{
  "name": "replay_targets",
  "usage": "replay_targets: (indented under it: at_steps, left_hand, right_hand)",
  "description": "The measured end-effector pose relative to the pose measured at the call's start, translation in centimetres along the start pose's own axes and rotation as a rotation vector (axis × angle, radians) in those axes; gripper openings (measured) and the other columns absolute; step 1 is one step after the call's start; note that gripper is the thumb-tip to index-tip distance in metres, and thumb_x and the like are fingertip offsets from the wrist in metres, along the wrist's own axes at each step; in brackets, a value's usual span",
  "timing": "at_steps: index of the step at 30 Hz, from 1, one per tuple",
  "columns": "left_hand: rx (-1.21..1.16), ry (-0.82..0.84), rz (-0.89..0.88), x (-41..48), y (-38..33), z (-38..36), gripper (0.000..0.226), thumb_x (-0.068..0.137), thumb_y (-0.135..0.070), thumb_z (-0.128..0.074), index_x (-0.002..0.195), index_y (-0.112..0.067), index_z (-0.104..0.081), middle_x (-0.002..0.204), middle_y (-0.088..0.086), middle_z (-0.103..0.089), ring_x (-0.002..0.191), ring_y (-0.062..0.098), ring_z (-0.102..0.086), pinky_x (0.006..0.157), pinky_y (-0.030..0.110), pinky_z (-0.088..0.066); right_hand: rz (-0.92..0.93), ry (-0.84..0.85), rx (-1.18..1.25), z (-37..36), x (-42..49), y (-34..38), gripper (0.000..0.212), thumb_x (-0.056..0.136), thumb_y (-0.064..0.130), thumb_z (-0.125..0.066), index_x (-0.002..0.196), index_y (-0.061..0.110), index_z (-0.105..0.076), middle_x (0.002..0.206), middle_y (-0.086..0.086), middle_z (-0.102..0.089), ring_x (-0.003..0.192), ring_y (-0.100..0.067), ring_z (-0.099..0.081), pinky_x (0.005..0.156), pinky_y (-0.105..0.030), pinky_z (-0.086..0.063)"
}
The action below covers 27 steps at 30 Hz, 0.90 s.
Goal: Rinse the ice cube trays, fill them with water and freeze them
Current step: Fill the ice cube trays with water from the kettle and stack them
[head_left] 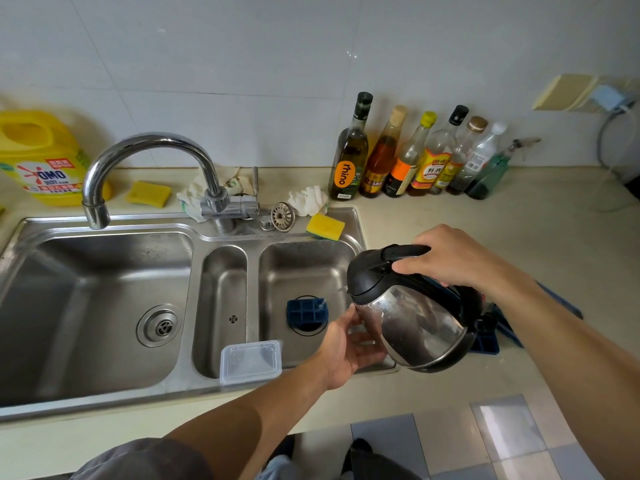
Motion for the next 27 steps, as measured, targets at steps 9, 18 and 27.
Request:
replay_targets:
  at_steps: [9,18,27]
  left_hand:
    - [0.081,-0.042,-0.058,0.0,-2.1,-0.1,0.052,0.098,-0.052,-0.057,0.122,-0.007,-0.069,0.115,0.021,-0.073,0.101,0.034,-0.073,0.084,0.048,-0.061]
    - [0.574,-0.163,-0.319,1.8,-9.8,-4.5,0.042,0.103,-0.050,-0.048,0.120,-0.017,-0.067,0.114,0.005,-0.074,0.101,0.021,-0.072,0.074,0.034,-0.059]
    - [0.776,-0.297,-0.555,7.8,-13.6,-12.6,0.016,0.104,-0.031,-0.054,0.113,-0.025,-0.067,0.110,0.001,-0.072,0.103,0.016,-0.067,0.073,0.029,-0.055]
  right_hand:
    - [-0.011,-0.039,0.114,0.5,-0.2,-1.5,0.033,0.086,0.039,-0.077,0.067,0.015,-0.067,0.045,0.005,-0.056,0.040,-0.007,-0.052,0.055,-0.028,-0.040]
    - [-0.017,-0.160,0.522,1.4,1.4,-7.5,0.017,0.090,0.035,-0.075,0.083,0.019,-0.074,0.062,-0.001,-0.064,0.064,-0.015,-0.063,0.072,-0.034,-0.049]
    - [-0.032,-0.293,0.714,3.1,7.0,-15.3,0.020,0.088,0.045,-0.072,0.069,0.045,-0.068,0.059,0.018,-0.063,0.071,-0.010,-0.062,0.064,-0.031,-0.040]
Point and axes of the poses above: each hand's wrist, its own x-axis towards the middle knuckle, its own z-axis out of the back of the hand, y = z × x, the point moved 2 cm from there along x, towards the middle knuckle
